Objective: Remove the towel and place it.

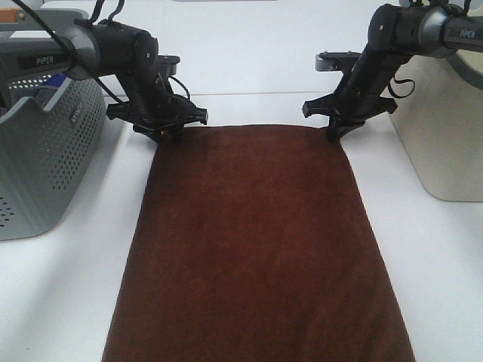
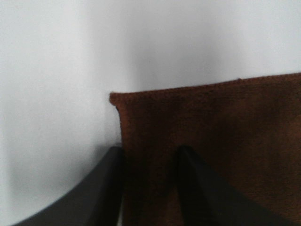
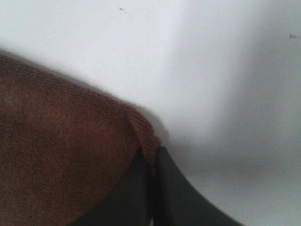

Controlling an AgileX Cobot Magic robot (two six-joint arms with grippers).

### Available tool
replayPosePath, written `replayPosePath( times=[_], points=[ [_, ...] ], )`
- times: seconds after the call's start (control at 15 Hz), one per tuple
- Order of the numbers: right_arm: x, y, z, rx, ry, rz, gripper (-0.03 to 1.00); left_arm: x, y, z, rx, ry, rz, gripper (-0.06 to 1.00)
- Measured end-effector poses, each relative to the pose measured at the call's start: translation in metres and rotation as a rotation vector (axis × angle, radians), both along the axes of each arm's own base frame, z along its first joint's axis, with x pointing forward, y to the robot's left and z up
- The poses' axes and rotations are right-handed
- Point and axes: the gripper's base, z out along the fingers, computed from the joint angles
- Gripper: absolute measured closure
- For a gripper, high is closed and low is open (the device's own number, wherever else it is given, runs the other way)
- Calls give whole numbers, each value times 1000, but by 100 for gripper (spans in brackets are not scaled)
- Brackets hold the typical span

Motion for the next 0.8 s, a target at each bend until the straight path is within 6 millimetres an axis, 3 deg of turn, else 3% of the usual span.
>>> replayPosePath(
  times=[0.13,0.2,0.6,0.8],
  points=[
    [0,0,0,0,0,0,97,1,-1,0,-6,-11,-4,84],
    [0,0,0,0,0,0,97,1,-2,0,-5,-21,-16,92],
    [9,-1,7,-27,-56,12,97,9,-4,1,-6,-121,-48,93],
    [19,0,19,-23,-160,10,97,20,-5,15,0,-244,-56,93]
  ],
)
